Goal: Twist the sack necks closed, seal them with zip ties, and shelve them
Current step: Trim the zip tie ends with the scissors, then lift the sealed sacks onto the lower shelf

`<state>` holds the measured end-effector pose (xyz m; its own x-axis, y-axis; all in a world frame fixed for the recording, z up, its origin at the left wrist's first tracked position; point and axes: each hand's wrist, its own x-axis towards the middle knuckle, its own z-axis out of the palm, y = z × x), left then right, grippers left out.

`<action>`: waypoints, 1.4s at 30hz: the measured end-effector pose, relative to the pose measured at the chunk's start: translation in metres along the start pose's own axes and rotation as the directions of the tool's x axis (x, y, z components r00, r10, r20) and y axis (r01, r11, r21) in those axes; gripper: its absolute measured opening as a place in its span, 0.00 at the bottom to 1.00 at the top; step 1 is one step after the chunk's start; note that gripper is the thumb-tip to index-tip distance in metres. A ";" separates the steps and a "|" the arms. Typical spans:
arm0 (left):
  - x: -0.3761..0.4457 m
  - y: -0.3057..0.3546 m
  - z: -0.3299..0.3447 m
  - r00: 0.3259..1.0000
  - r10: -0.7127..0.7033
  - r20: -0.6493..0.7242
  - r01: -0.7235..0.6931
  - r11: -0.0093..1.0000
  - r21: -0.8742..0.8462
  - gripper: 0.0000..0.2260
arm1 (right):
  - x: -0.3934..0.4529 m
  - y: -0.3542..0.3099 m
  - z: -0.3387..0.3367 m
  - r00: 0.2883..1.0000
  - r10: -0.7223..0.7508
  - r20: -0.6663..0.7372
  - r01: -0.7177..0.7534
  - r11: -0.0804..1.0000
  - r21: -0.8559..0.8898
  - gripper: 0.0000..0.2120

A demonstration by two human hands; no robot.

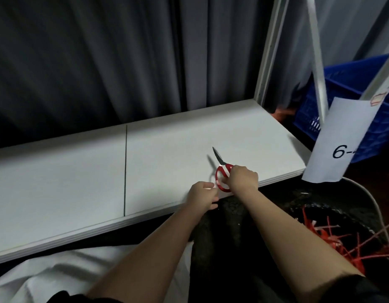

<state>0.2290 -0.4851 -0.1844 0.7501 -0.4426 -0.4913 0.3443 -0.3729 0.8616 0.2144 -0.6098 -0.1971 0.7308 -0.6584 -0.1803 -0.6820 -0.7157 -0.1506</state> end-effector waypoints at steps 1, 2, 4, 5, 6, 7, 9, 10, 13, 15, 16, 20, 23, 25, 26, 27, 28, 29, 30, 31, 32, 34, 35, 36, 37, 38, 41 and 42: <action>0.002 -0.003 -0.002 1.000 -0.006 -0.023 0.006 1.000 0.026 0.03 | 0.005 0.000 0.006 1.000 0.009 -0.015 -0.009 1.000 -0.006 0.17; 0.003 -0.006 -0.005 0.999 -0.002 -0.041 0.005 0.998 0.059 0.04 | 0.008 0.000 0.010 0.999 0.018 -0.027 -0.018 1.000 -0.010 0.19; 0.008 -0.010 -0.011 0.998 0.016 -0.067 -0.009 0.994 0.109 0.06 | 0.016 -0.001 0.020 0.998 0.026 -0.059 -0.028 0.999 -0.035 0.19; 0.010 -0.012 -0.014 0.997 0.026 -0.072 -0.017 0.992 0.124 0.07 | 0.020 -0.001 0.025 0.996 0.034 -0.077 -0.037 0.998 -0.045 0.18; 0.012 -0.012 -0.016 0.997 0.036 -0.075 -0.026 0.991 0.128 0.07 | 0.023 0.000 0.028 0.995 0.050 -0.090 -0.054 0.998 -0.042 0.16; 0.012 -0.012 -0.016 0.996 0.046 -0.072 -0.037 0.991 0.125 0.07 | 0.025 0.001 0.031 0.992 0.072 -0.105 -0.075 0.997 -0.025 0.15; 0.015 -0.013 -0.016 0.997 0.057 -0.059 -0.050 0.992 0.116 0.07 | 0.029 0.003 0.038 0.989 0.108 -0.103 -0.105 0.994 0.031 0.15; 0.016 -0.014 -0.016 0.997 0.058 -0.053 -0.051 0.992 0.117 0.06 | 0.030 0.005 0.041 0.990 0.110 -0.090 -0.106 0.993 0.052 0.16; 0.017 -0.016 -0.015 0.998 0.058 -0.037 -0.051 0.987 0.150 0.07 | 0.030 0.007 0.050 0.993 0.099 -0.067 -0.091 0.990 0.105 0.19; 0.017 -0.018 -0.015 0.998 0.055 -0.031 -0.049 0.986 0.158 0.07 | 0.031 0.006 0.053 0.993 0.089 -0.075 -0.079 0.989 0.124 0.19; 0.017 -0.018 -0.015 0.998 0.050 -0.026 -0.045 0.987 0.154 0.07 | 0.031 0.006 0.054 0.993 0.085 -0.081 -0.074 0.989 0.124 0.19; 0.013 -0.019 -0.017 0.999 0.039 -0.013 -0.037 0.988 0.148 0.06 | 0.032 0.003 0.054 0.991 0.078 -0.106 -0.063 0.989 0.137 0.15; 0.012 -0.020 -0.020 0.999 0.038 -0.011 -0.036 0.987 0.159 0.06 | 0.034 0.002 0.059 0.996 0.048 -0.077 -0.036 0.989 0.143 0.15; 0.012 -0.020 -0.022 0.999 0.034 -0.017 -0.031 0.987 0.159 0.06 | 0.034 0.002 0.062 1.000 0.002 -0.030 0.002 0.990 0.142 0.17; 0.011 -0.021 -0.023 0.999 0.030 -0.021 -0.027 0.987 0.158 0.06 | 0.032 0.001 0.063 1.000 -0.020 0.003 0.019 0.990 0.143 0.18; 0.010 -0.021 -0.024 0.999 0.024 -0.024 -0.020 0.987 0.161 0.06 | 0.033 0.000 0.065 0.999 -0.042 0.015 0.040 0.990 0.134 0.20; 0.009 -0.021 -0.025 1.000 0.017 -0.024 -0.013 0.986 0.166 0.07 | 0.033 0.000 0.064 0.999 -0.043 0.018 0.040 0.985 0.165 0.21; 0.008 -0.021 -0.025 1.000 0.010 -0.020 -0.007 0.985 0.170 0.06 | 0.033 0.000 0.062 0.999 -0.034 0.026 0.027 0.979 0.204 0.22; 0.006 -0.021 -0.025 1.000 0.004 -0.015 -0.002 0.986 0.169 0.06 | 0.033 0.000 0.059 1.000 -0.024 0.018 0.019 0.969 0.247 0.21; 0.004 -0.021 -0.026 1.000 -0.001 -0.009 0.003 0.986 0.168 0.06 | 0.035 0.002 0.058 0.999 -0.028 -0.015 0.031 0.960 0.277 0.20; 0.003 -0.020 -0.027 1.000 -0.005 -0.005 0.006 0.986 0.168 0.05 | 0.035 0.004 0.057 0.998 -0.028 -0.052 0.043 0.953 0.298 0.19; 0.000 -0.017 -0.031 1.000 -0.004 -0.004 0.005 0.985 0.175 0.05 | 0.032 0.007 0.054 0.991 -0.039 -0.128 0.076 0.950 0.302 0.17; -0.002 -0.015 -0.034 1.000 -0.002 -0.006 0.003 0.984 0.180 0.05 | 0.028 0.009 0.053 0.986 -0.040 -0.160 0.089 0.945 0.316 0.17; -0.006 -0.011 -0.037 1.000 0.001 -0.006 0.000 0.983 0.186 0.05 | 0.023 0.010 0.051 0.984 -0.037 -0.174 0.095 0.935 0.343 0.15; -0.010 -0.007 -0.040 1.000 0.006 -0.007 -0.005 0.982 0.188 0.05 | 0.018 0.010 0.047 0.982 -0.038 -0.186 0.105 0.925 0.365 0.14; -0.016 0.000 -0.044 1.000 0.015 -0.013 -0.013 0.983 0.182 0.05 | 0.011 0.009 0.040 0.982 -0.047 -0.184 0.115 0.918 0.379 0.13; -0.046 0.025 -0.058 0.998 0.049 -0.036 -0.042 0.984 0.172 0.04 | -0.016 -0.002 0.011 0.983 -0.114 -0.141 0.161 0.905 0.393 0.10; -0.058 0.034 -0.062 0.997 0.065 -0.039 -0.057 0.982 0.178 0.04 | -0.026 -0.006 0.000 0.983 -0.130 -0.127 0.170 0.902 0.396 0.10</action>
<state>0.2324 -0.4211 -0.1186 0.7927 -0.4336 -0.4285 0.1944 -0.4864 0.8518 0.1997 -0.5881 -0.1920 0.8109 -0.5842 -0.0348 -0.5030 -0.6654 -0.5516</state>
